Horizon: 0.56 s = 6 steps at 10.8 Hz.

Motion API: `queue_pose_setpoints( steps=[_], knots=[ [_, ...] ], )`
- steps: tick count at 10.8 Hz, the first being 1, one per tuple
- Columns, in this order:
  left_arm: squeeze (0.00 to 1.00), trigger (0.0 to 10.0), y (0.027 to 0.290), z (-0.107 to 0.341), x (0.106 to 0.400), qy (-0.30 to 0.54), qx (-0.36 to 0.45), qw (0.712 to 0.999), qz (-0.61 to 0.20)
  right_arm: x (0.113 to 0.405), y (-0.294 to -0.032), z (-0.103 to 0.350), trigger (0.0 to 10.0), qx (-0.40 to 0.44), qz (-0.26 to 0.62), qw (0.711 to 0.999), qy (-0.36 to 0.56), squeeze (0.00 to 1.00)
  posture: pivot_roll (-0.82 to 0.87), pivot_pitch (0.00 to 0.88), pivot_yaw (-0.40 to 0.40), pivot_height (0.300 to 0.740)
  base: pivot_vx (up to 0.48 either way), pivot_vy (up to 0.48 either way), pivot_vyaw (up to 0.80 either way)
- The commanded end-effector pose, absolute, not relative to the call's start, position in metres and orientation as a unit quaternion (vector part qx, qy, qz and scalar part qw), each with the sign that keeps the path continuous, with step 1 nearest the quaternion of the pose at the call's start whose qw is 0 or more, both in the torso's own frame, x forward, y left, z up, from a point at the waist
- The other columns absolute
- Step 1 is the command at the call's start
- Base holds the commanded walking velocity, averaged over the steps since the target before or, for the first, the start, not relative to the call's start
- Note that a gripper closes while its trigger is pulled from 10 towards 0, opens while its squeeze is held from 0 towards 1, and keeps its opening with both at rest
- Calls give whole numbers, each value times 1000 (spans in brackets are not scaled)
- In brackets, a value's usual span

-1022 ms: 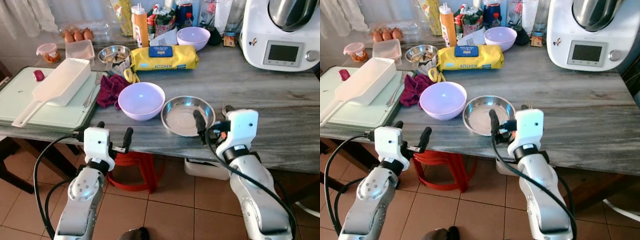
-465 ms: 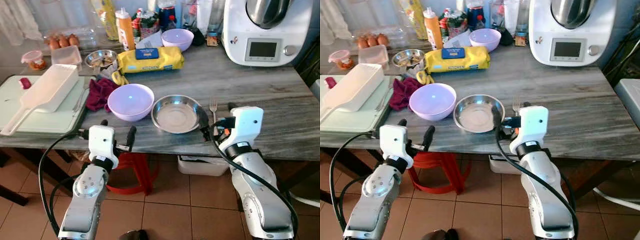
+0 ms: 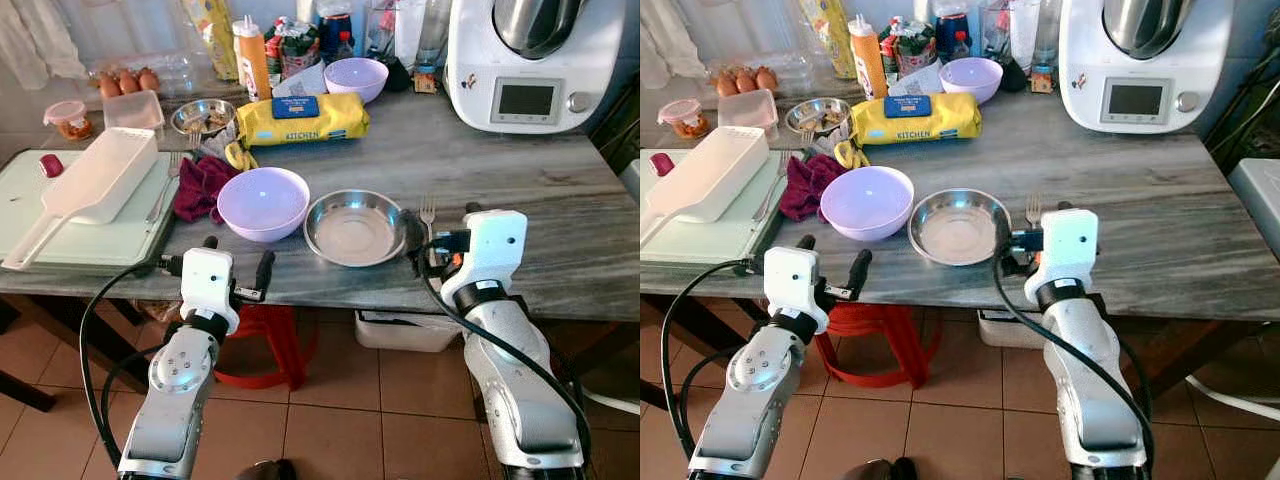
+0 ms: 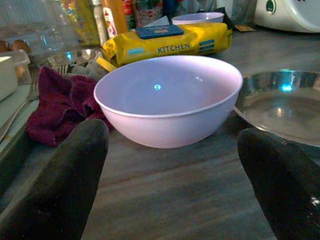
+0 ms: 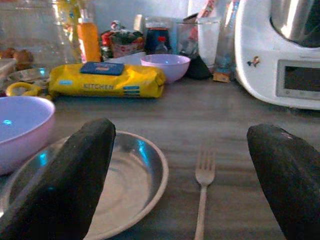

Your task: Setting the table

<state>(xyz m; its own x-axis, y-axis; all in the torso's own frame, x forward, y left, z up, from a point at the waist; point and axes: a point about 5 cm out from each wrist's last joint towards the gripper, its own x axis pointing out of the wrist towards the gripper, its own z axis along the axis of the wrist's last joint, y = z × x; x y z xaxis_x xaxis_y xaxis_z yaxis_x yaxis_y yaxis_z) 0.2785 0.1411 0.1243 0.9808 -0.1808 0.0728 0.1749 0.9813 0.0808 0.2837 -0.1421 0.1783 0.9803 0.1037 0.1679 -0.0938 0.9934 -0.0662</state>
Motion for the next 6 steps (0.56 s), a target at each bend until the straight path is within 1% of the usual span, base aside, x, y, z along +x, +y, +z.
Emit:
queue_pose_setpoints(
  steps=[1,2,4,6],
  knots=[
    [0,10000,141,122,278,-35,42,995,-87,285,-147,181,10000,-30,35,995,-92,0,-33,97,69,740,0,0,0],
    [0,10000,140,122,279,-34,42,995,-88,285,-147,180,10000,-30,33,995,-92,0,-35,98,67,740,0,0,0],
    [0,10000,140,122,279,-35,42,995,-87,286,-146,177,10000,-15,44,996,-79,0,-33,97,65,740,-255,0,0],
    [0,10000,140,122,280,-34,43,995,-86,288,-145,177,10000,-17,50,995,-79,0,-28,95,67,740,-279,0,0]
  ],
)
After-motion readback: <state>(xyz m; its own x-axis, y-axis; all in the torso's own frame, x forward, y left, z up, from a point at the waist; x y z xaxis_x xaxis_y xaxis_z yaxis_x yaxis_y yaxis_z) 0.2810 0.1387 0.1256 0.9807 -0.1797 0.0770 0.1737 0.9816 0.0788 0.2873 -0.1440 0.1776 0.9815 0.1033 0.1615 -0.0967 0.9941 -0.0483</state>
